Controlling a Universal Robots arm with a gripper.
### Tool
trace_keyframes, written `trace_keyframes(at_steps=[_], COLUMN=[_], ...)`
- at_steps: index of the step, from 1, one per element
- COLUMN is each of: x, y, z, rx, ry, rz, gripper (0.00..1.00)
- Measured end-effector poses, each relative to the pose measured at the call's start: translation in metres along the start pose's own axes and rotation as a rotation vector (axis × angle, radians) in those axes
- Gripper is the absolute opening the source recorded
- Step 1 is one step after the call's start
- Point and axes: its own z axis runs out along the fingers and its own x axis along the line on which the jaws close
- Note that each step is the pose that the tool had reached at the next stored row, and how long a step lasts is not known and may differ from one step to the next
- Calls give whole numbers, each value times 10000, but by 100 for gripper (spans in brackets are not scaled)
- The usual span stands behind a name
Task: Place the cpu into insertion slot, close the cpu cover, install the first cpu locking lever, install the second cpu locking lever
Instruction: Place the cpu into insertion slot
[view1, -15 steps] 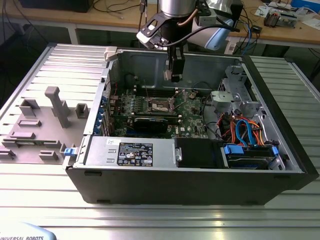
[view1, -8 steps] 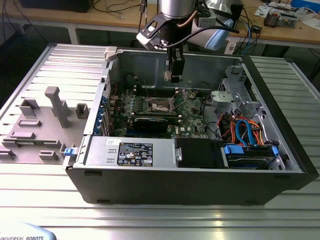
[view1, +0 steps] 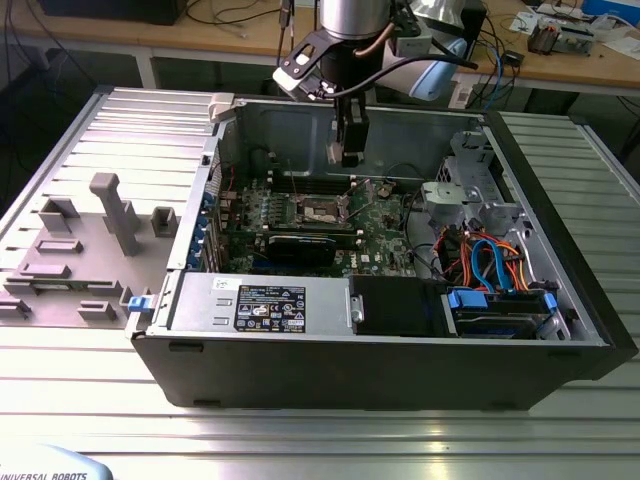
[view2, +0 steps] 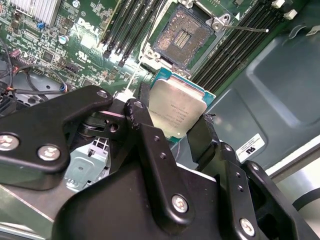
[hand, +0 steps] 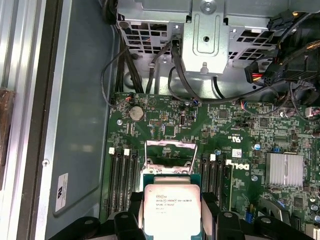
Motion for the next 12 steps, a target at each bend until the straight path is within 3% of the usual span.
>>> trace_keyframes(at_steps=[8, 12], x=[0, 0], y=[-14, -48], z=[59, 137], rx=[2, 2], ry=[-15, -34], rz=[3, 72], gripper=[54, 54])
